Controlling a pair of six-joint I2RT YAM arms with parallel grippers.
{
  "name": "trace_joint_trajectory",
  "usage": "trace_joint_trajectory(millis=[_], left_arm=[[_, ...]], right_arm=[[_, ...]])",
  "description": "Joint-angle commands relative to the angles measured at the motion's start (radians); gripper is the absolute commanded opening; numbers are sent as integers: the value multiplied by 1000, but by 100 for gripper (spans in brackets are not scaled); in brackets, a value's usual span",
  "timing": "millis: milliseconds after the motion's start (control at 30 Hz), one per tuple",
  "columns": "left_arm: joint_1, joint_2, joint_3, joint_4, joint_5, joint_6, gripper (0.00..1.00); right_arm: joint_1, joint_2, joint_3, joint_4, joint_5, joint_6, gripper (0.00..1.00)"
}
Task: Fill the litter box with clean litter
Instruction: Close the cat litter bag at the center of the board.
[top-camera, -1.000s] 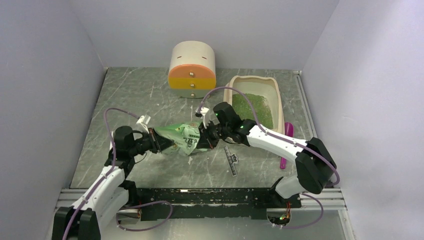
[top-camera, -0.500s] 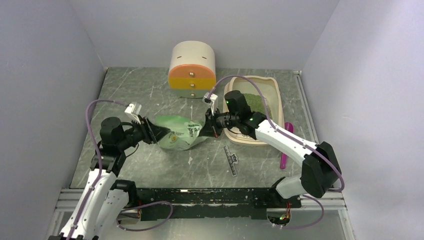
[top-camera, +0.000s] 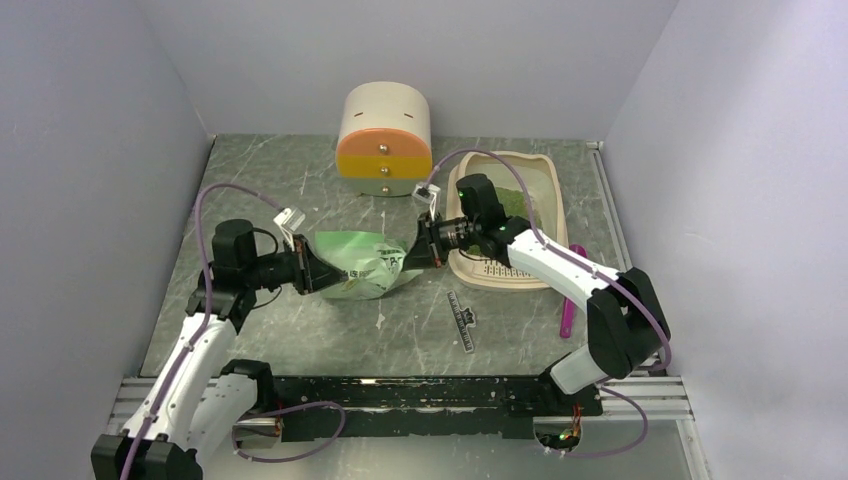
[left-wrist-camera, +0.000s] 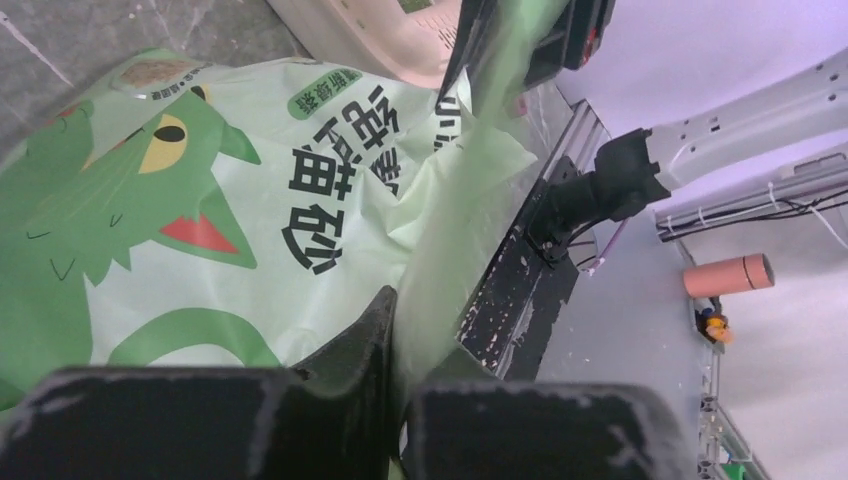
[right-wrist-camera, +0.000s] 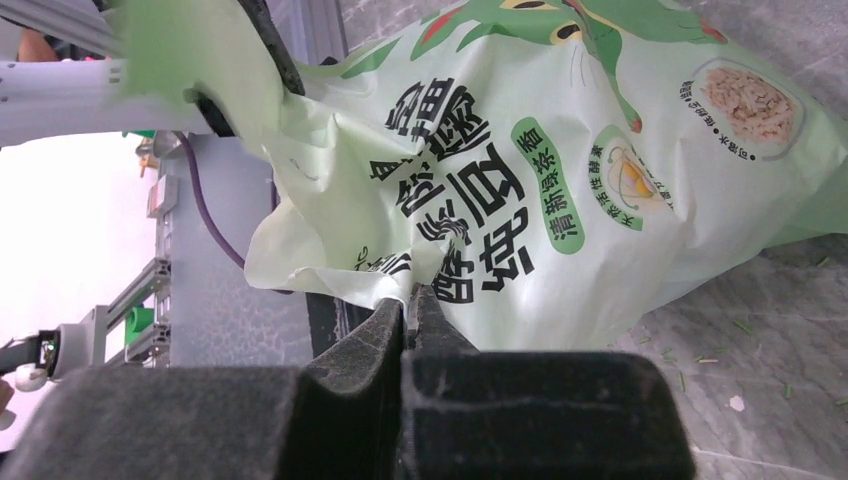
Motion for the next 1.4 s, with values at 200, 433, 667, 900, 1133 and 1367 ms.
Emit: trace_joint_trajectory(millis=[200,433,667,900,1133,1367], left_arm=[[27,-171,-141,138,-45,-385,5],[171,-211,-239,324,60,-583,5],[196,-138,-192,367,73,-599,5],[223,-92,-208,527,81,-693,5],[289,-4,-104,522,62,-633,5],[319,67,59,481,81,-582,5]], right_arm=[[-19,-24,-65,76,-165,27,31],[-30,-22,-111,27,-180,-149,57],[42,-121,-327,484,102,-355,70],[78,47,-264,740,85,-229,53],[-51,110,-206,897,-157,113,0],[-97,-28,-324,1358,-293,782,0]])
